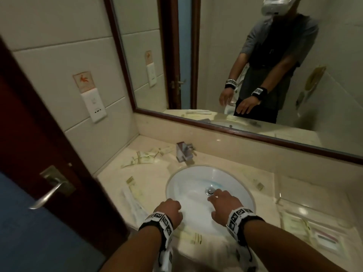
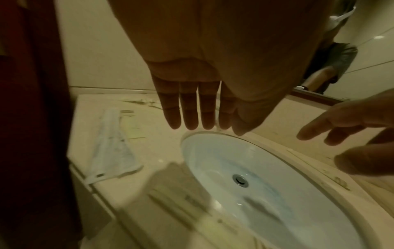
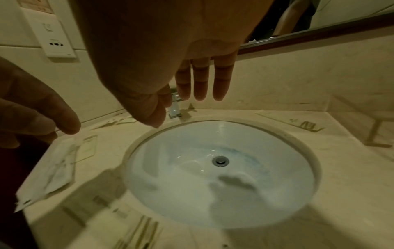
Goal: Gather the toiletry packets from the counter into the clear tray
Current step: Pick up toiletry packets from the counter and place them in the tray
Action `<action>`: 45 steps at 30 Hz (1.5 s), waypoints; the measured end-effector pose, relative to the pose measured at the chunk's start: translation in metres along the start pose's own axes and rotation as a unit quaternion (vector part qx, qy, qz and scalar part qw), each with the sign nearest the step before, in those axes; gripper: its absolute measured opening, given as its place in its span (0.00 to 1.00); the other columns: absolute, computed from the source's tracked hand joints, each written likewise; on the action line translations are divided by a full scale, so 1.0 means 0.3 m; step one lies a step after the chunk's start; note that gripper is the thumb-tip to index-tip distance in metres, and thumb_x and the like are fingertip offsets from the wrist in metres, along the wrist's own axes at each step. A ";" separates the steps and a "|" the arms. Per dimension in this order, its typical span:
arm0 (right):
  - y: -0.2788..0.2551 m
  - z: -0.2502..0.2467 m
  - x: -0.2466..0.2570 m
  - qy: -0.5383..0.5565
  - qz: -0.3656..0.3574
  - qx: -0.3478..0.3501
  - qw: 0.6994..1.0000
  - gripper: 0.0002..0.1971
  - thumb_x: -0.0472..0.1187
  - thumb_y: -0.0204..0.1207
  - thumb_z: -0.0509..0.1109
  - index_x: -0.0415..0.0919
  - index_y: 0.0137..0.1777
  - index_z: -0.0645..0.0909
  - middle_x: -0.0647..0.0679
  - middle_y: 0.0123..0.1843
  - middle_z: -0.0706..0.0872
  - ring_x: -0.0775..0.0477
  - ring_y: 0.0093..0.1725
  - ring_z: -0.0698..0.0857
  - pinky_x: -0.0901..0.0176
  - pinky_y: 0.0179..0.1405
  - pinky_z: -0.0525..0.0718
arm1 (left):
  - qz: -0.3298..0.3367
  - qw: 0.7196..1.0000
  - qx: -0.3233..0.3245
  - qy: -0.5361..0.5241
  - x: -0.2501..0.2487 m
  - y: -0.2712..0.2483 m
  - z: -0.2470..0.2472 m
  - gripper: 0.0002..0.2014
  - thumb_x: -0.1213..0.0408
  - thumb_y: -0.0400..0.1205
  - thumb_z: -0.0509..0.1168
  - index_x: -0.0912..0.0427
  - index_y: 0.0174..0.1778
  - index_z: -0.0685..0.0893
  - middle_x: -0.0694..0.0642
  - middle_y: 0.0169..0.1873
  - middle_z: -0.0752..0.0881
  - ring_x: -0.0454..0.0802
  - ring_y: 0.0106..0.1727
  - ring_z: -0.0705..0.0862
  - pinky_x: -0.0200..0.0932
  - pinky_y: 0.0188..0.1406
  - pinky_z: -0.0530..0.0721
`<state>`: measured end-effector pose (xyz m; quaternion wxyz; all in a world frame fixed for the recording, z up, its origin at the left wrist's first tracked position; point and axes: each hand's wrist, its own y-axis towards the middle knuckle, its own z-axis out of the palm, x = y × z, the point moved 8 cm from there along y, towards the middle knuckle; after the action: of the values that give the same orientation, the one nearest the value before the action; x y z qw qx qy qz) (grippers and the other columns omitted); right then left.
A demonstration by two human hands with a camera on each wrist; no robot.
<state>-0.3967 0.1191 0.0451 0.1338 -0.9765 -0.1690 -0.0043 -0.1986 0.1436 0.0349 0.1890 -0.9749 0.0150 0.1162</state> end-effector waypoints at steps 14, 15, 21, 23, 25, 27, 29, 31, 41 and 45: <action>0.145 0.040 0.333 -0.044 -0.080 0.030 0.995 0.26 0.49 0.79 0.64 0.52 0.78 0.72 0.48 0.80 0.67 0.42 0.74 0.71 0.45 0.67 0.79 | -0.086 0.994 0.019 -0.059 0.343 -0.088 0.050 0.10 0.59 0.82 0.60 0.54 0.54 0.85 0.55 0.57 0.86 0.56 0.58 0.84 0.45 0.56 0.80; 0.164 0.041 0.342 -0.043 -0.084 0.032 0.995 0.26 0.49 0.79 0.64 0.52 0.78 0.72 0.48 0.80 0.67 0.42 0.74 0.71 0.45 0.67 0.79 | -0.087 0.994 0.019 -0.058 0.354 -0.081 0.051 0.11 0.59 0.82 0.59 0.54 0.55 0.85 0.55 0.57 0.86 0.55 0.58 0.84 0.45 0.57 0.81; 0.310 0.047 0.367 -0.033 -0.093 0.058 0.993 0.26 0.49 0.80 0.63 0.51 0.78 0.71 0.47 0.77 0.68 0.42 0.73 0.71 0.47 0.67 0.77 | -0.100 0.994 0.010 -0.031 0.424 -0.042 -0.014 0.12 0.56 0.83 0.60 0.55 0.54 0.86 0.55 0.55 0.87 0.56 0.57 0.85 0.48 0.58 0.83; 0.364 0.044 0.373 -0.018 -0.093 0.065 0.993 0.26 0.50 0.79 0.64 0.51 0.78 0.72 0.48 0.76 0.69 0.43 0.72 0.72 0.46 0.67 0.78 | -0.108 0.994 0.013 -0.022 0.459 -0.029 -0.049 0.11 0.56 0.81 0.61 0.54 0.52 0.85 0.54 0.53 0.88 0.56 0.56 0.85 0.48 0.57 0.84; 0.422 0.039 0.382 -0.006 -0.095 0.067 0.993 0.26 0.50 0.79 0.64 0.51 0.77 0.72 0.47 0.75 0.69 0.43 0.71 0.72 0.46 0.67 0.79 | -0.120 0.993 0.015 -0.014 0.494 -0.009 -0.083 0.10 0.56 0.81 0.61 0.52 0.52 0.86 0.54 0.53 0.88 0.56 0.56 0.85 0.47 0.55 0.84; 0.482 0.031 0.393 0.003 -0.096 0.065 0.993 0.25 0.50 0.79 0.64 0.51 0.77 0.72 0.46 0.73 0.70 0.42 0.70 0.72 0.47 0.66 0.79 | -0.134 0.991 0.015 -0.010 0.533 0.018 -0.113 0.11 0.55 0.82 0.62 0.51 0.56 0.86 0.54 0.56 0.87 0.56 0.58 0.85 0.45 0.56 0.83; 0.535 0.021 0.414 0.011 -0.102 0.064 0.993 0.25 0.50 0.78 0.64 0.51 0.77 0.72 0.46 0.73 0.71 0.42 0.70 0.73 0.47 0.66 0.79 | -0.147 0.989 0.009 -0.010 0.563 0.048 -0.138 0.13 0.55 0.83 0.62 0.51 0.60 0.85 0.53 0.59 0.87 0.55 0.60 0.85 0.44 0.57 0.83; 0.573 0.023 0.441 0.011 -0.110 0.063 0.992 0.25 0.49 0.78 0.63 0.51 0.75 0.74 0.45 0.72 0.72 0.41 0.69 0.74 0.46 0.67 0.79 | -0.156 0.988 0.002 -0.012 0.585 0.077 -0.143 0.13 0.55 0.83 0.61 0.52 0.60 0.86 0.54 0.58 0.87 0.56 0.59 0.85 0.44 0.57 0.83; 0.714 0.044 0.539 0.006 -0.131 0.076 0.988 0.24 0.50 0.79 0.65 0.49 0.75 0.75 0.45 0.73 0.71 0.39 0.71 0.73 0.42 0.69 0.77 | -0.162 0.986 0.046 -0.020 0.624 0.252 -0.106 0.13 0.53 0.81 0.60 0.51 0.57 0.85 0.55 0.57 0.87 0.57 0.57 0.85 0.44 0.53 0.83; 0.790 0.031 0.567 0.009 -0.124 0.089 0.988 0.24 0.50 0.79 0.66 0.48 0.75 0.74 0.43 0.73 0.71 0.38 0.71 0.72 0.42 0.68 0.77 | -0.145 0.988 0.054 -0.019 0.640 0.362 -0.127 0.15 0.53 0.81 0.60 0.51 0.60 0.85 0.55 0.60 0.86 0.57 0.60 0.84 0.45 0.57 0.82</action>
<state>-0.1580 -0.0376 -0.0164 0.2206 -0.9320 -0.2872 -0.0149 -0.0114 0.0316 -0.0150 0.2570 -0.9527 -0.1241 0.1048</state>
